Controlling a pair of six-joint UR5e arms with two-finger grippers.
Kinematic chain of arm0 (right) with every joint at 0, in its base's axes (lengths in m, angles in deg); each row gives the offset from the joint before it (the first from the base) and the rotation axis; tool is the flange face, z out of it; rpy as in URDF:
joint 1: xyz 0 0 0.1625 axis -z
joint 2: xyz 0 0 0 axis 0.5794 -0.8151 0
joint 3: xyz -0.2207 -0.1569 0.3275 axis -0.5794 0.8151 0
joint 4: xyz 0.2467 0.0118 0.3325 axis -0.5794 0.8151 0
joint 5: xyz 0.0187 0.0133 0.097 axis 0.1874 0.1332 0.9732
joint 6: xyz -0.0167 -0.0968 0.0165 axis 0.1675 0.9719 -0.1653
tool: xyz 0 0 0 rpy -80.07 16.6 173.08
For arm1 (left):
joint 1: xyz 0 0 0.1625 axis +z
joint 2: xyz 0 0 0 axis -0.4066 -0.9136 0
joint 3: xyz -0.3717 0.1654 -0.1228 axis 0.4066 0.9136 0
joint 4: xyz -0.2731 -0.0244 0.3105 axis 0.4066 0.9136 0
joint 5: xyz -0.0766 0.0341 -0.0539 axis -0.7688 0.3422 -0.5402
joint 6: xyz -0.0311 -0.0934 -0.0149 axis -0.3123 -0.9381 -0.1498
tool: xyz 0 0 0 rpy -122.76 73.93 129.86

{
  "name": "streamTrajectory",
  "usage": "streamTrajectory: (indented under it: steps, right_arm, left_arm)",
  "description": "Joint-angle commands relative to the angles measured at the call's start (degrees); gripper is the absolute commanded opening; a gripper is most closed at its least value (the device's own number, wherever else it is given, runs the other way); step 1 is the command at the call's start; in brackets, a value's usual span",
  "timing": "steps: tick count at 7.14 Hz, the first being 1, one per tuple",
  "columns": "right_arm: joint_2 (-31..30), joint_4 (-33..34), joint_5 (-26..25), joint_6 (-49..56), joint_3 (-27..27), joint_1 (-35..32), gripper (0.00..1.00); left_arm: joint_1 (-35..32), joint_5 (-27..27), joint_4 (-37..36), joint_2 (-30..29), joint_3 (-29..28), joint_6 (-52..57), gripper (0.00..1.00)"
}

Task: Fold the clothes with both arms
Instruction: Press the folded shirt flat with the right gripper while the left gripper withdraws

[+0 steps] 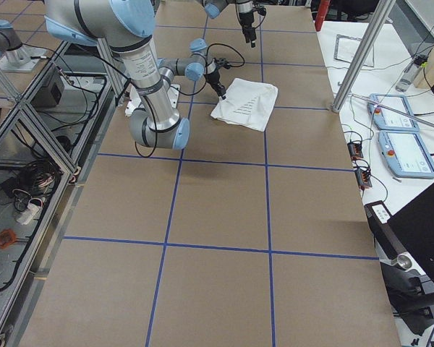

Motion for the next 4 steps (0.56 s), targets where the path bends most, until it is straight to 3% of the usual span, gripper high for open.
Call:
streamTrajectory:
  steps: [1, 2, 3, 4]
  right_arm:
    - [0.08, 0.00, -0.04, 0.04, 0.11, 0.03, 0.15]
    - [0.08, 0.00, -0.13, 0.13, 0.11, 0.03, 0.03]
    - [-0.01, 0.00, -0.74, 0.13, 0.11, -0.05, 0.00]
    - [0.08, 0.00, -0.83, 0.13, 0.20, 0.03, 0.14]
  left_arm:
    - [0.00, 0.00, 0.07, -0.10, -0.42, 0.00, 1.00]
    - [0.00, 0.00, 0.07, -0.27, -0.77, 0.00, 1.00]
    - [-0.35, -0.09, 0.07, -0.54, -1.29, 0.00, 1.00]
    - [-0.70, 0.00, 0.07, -0.54, -1.56, 0.70, 1.00]
